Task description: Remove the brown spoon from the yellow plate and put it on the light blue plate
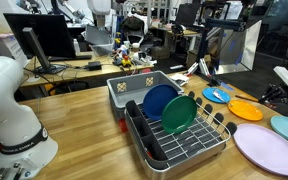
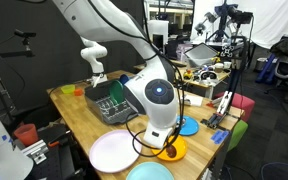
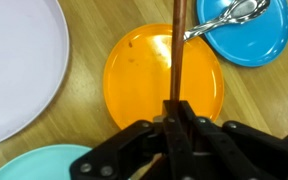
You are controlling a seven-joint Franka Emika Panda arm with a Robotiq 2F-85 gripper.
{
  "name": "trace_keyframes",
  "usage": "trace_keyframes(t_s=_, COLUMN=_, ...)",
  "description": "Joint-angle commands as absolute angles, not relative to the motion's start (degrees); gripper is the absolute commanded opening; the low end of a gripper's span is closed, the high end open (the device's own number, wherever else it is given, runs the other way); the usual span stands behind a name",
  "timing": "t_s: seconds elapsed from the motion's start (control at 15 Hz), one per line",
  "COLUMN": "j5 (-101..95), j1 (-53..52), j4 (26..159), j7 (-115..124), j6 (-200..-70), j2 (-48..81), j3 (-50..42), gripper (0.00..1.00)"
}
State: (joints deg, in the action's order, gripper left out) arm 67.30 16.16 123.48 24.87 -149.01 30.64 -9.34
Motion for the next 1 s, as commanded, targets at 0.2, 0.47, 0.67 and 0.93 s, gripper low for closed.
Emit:
trace_keyframes(t_s=0.2, j5=69.72, j1=14.9, j4=126.92, j7=19.54, j6=-150.42, j2=28.73, j3=-10.79, gripper=0.1)
trace_keyframes(t_s=0.47, j5=69.7, j1=14.7, j4=127.09, j7=19.48, j6=-150.58, j2=28.43, j3=-10.77, gripper=0.1)
trace_keyframes(t_s=0.67, j5=69.7, j1=14.7, j4=127.12, j7=19.48, j6=-150.65, j2=28.43, j3=-10.78, gripper=0.1)
trace_keyframes(t_s=0.93, j5=71.73, j1=15.43, j4=126.57, j7=21.21, j6=-150.46, j2=28.78, j3=-10.77, gripper=0.02)
